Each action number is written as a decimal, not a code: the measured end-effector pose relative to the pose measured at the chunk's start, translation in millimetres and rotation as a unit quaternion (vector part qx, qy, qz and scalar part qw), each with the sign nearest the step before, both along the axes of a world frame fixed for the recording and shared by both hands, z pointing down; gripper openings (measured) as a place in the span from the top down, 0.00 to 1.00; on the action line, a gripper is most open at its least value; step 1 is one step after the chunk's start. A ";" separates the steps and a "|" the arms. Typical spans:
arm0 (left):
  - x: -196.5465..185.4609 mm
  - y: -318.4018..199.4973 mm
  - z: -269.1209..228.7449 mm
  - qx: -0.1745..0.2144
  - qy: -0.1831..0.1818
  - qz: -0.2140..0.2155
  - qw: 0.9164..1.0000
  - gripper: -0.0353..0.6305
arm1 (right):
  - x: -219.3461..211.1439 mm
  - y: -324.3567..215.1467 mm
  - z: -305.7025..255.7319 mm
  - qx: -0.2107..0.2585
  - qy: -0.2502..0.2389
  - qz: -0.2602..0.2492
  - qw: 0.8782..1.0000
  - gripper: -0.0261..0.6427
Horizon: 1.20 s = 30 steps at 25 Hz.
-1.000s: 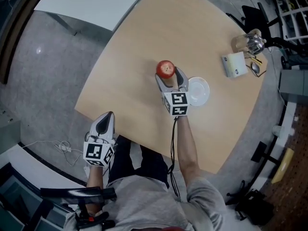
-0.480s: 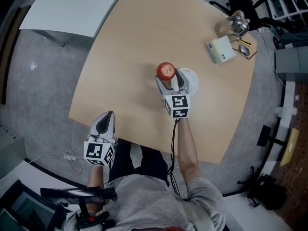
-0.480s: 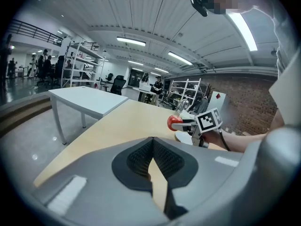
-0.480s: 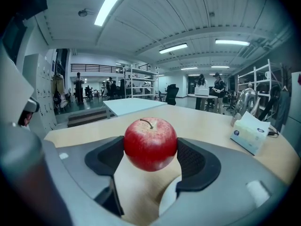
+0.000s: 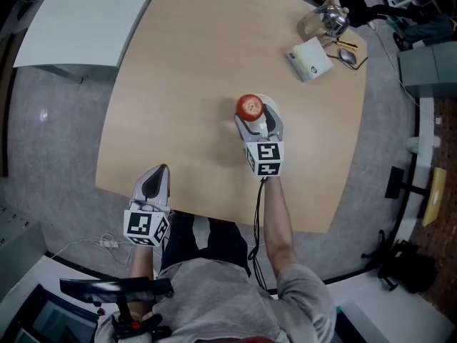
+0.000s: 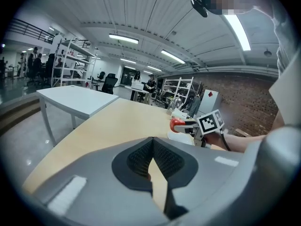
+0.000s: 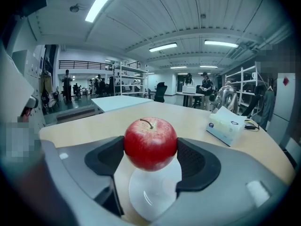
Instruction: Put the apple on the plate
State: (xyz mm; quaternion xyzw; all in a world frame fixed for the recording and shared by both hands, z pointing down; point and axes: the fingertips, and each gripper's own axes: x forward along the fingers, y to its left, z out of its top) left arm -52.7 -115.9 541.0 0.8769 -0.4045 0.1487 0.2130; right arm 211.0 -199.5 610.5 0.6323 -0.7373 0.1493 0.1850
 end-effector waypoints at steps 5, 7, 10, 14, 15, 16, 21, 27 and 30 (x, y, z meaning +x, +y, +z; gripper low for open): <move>15.8 -0.3 2.3 0.000 0.001 0.016 1.000 0.92 | 22.9 11.3 6.5 -0.004 0.005 0.024 1.000 0.42; 19.9 0.2 4.3 -0.001 -0.001 0.021 1.000 0.92 | 29.7 15.2 9.6 -0.007 0.005 0.033 0.999 0.42; 27.0 0.6 7.8 -0.003 -0.001 0.026 1.000 0.92 | 38.1 19.4 15.2 -0.010 0.006 0.040 0.999 0.42; 36.0 2.5 10.8 -0.005 -0.002 0.033 0.999 0.92 | 46.5 24.9 22.7 -0.017 0.007 0.046 0.999 0.42; 37.5 2.5 11.9 -0.006 -0.003 0.033 0.999 0.92 | 47.9 25.7 25.1 -0.019 0.006 0.047 0.999 0.42; 38.6 2.5 12.7 -0.006 -0.003 0.034 0.999 0.92 | 48.9 26.4 27.6 -0.020 0.007 0.048 0.999 0.42; 39.9 2.7 15.3 -0.011 -0.006 0.035 0.999 0.92 | 51.0 28.0 37.3 -0.030 0.006 0.052 0.998 0.42; 40.0 3.6 16.4 -0.013 -0.009 0.037 0.999 0.92 | 48.5 28.7 40.8 -0.032 0.004 0.051 0.998 0.42; 41.8 4.0 17.2 -0.014 -0.010 0.038 0.999 0.92 | 48.9 29.8 44.8 -0.035 0.004 0.052 0.998 0.42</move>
